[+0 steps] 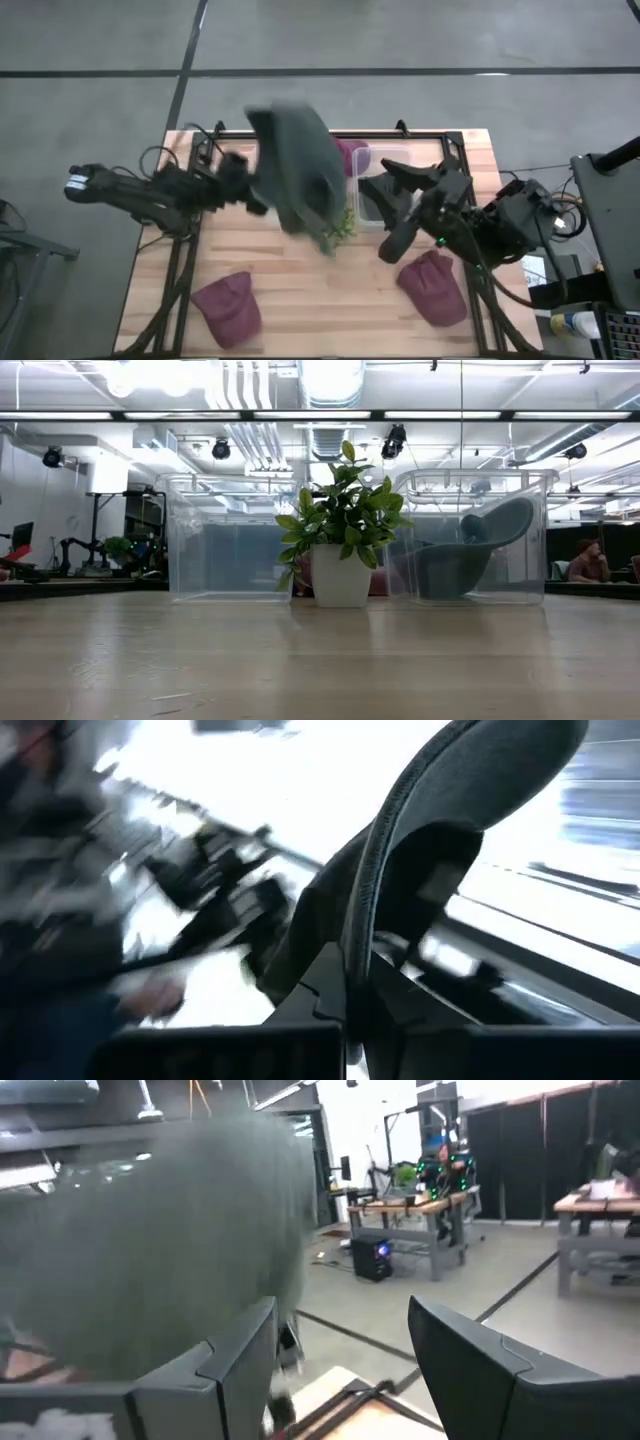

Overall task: Pick & Place hat
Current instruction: Put the black cap into the right transparent bin

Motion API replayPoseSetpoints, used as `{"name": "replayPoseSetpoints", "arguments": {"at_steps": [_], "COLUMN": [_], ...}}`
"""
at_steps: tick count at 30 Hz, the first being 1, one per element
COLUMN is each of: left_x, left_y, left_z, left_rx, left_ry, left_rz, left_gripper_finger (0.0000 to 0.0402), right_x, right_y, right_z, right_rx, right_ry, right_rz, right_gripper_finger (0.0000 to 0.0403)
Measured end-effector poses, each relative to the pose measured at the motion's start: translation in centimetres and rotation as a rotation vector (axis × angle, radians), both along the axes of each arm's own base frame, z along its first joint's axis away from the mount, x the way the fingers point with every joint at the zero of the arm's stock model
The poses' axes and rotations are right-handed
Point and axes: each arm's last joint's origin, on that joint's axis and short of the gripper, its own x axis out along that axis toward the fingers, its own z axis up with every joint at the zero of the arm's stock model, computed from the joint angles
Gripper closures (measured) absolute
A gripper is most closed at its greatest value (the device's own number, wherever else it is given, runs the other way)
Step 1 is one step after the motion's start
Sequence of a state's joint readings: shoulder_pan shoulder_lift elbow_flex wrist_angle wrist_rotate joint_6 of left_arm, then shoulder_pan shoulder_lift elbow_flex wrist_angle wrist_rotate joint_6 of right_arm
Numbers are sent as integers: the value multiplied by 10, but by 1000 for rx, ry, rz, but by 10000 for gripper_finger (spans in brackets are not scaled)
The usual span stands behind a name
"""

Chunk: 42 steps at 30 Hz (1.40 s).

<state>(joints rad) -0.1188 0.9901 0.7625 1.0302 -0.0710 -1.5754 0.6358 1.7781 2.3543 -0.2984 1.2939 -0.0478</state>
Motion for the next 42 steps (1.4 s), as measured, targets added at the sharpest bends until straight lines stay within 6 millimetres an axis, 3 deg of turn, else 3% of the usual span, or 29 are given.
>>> {"name": "replayPoseSetpoints", "arguments": {"at_steps": [6,10,15,25,31,42], "left_x": [-18,-17,-6,24,33,40], "left_y": [28,40,45,47,46,48], "left_z": [32,43,58,84,85,79], "left_rx": [5,14,52,118,142,202], "left_ry": [-220,-211,-283,-314,-299,-183], "left_rz": [296,442,473,433,403,442], "left_gripper_finger": [396,396,396,396,396,396], "right_x": [3,16,52,126,131,138], "right_y": [-9,-14,-24,-58,-68,-80], "right_z": [0,-6,-20,-40,-38,-40], "right_rx": [-42,-43,-44,-96,-173,-128], "right_ry": [51,56,13,-224,-336,-411], "right_rz": [-71,-98,-5,-25,-122,-70], "right_gripper_finger": [184,184,184,184,184,184]}}
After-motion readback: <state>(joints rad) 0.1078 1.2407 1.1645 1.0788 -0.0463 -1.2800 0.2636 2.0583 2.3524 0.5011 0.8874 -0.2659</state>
